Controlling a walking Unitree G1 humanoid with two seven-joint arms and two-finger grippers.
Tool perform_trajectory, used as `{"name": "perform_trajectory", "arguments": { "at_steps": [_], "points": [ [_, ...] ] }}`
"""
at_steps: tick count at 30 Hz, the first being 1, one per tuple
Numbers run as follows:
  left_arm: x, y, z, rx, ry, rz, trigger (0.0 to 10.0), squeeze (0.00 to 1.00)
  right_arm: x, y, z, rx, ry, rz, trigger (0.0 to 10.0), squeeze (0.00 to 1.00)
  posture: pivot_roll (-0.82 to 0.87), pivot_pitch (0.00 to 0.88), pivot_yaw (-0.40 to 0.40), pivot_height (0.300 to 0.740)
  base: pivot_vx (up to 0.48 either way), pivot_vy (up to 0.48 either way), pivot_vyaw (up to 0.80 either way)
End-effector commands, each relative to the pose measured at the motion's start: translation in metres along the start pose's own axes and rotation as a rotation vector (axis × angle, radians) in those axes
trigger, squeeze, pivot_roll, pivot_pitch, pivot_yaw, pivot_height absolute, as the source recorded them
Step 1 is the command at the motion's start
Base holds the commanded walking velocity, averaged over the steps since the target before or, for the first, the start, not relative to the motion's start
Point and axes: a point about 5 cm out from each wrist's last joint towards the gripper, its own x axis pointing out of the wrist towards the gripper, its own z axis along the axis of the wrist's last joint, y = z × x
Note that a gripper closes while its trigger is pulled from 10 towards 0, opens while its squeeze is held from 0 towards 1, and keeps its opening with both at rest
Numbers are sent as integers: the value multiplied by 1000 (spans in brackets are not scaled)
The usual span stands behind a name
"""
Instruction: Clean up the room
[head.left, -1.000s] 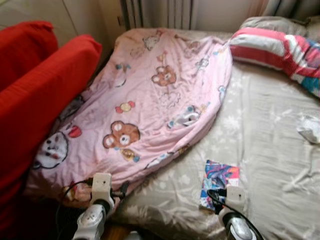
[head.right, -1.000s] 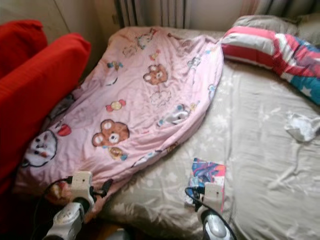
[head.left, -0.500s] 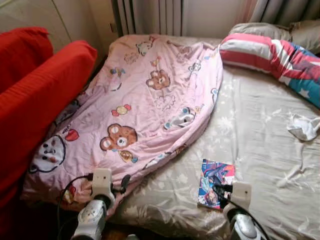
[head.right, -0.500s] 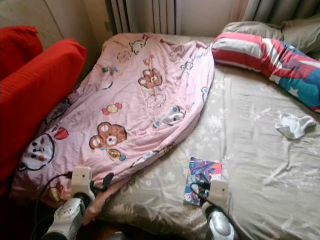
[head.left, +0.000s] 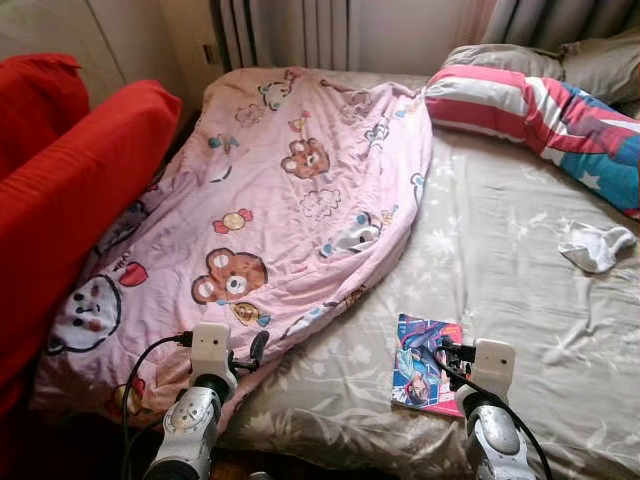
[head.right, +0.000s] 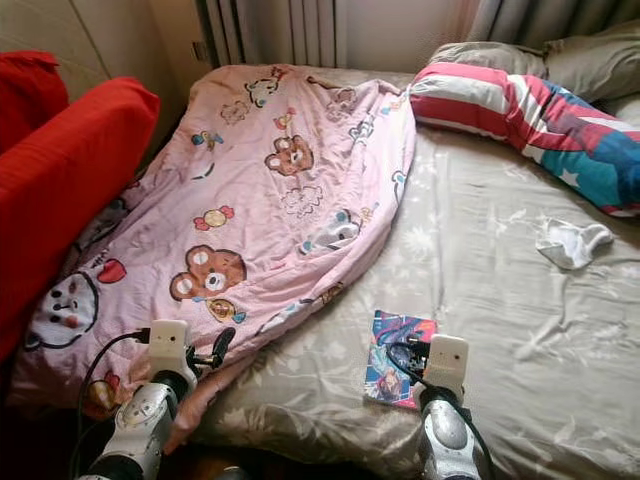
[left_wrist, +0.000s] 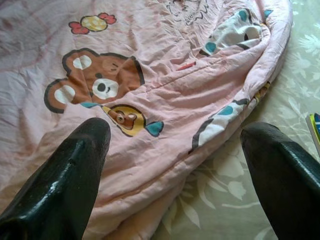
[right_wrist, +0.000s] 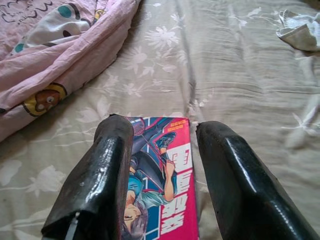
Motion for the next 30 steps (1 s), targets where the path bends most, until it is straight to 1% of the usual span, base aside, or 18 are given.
{"name": "perform_trajectory", "arguments": {
  "at_steps": [1,9,13,24,29,30],
  "points": [
    [-6,4,-7,-12,18,16,10000,0,-2,-1,-5,-6,26,-4,10000,0,72,154,-5,700,0,0,0],
    [-7,4,-8,-8,21,17,10000,0,-3,0,-8,-7,44,-6,10000,0,73,156,-4,655,0,0,0],
    [-7,4,-8,-5,21,16,10000,0,-3,-1,-7,10,28,-9,10000,0,75,157,-4,655,0,0,0],
    [-7,6,-8,0,24,18,10000,0,-3,-1,-6,-1,30,-8,10000,0,76,156,0,655,0,0,0],
    [-7,7,-8,2,23,16,10000,0,-2,1,-7,-6,48,-7,10000,0,77,153,2,655,0,0,0],
    [-7,7,-7,2,23,16,10000,0,-1,1,-7,-7,54,-6,10000,0,77,152,2,645,0,0,0]
  ]
}}
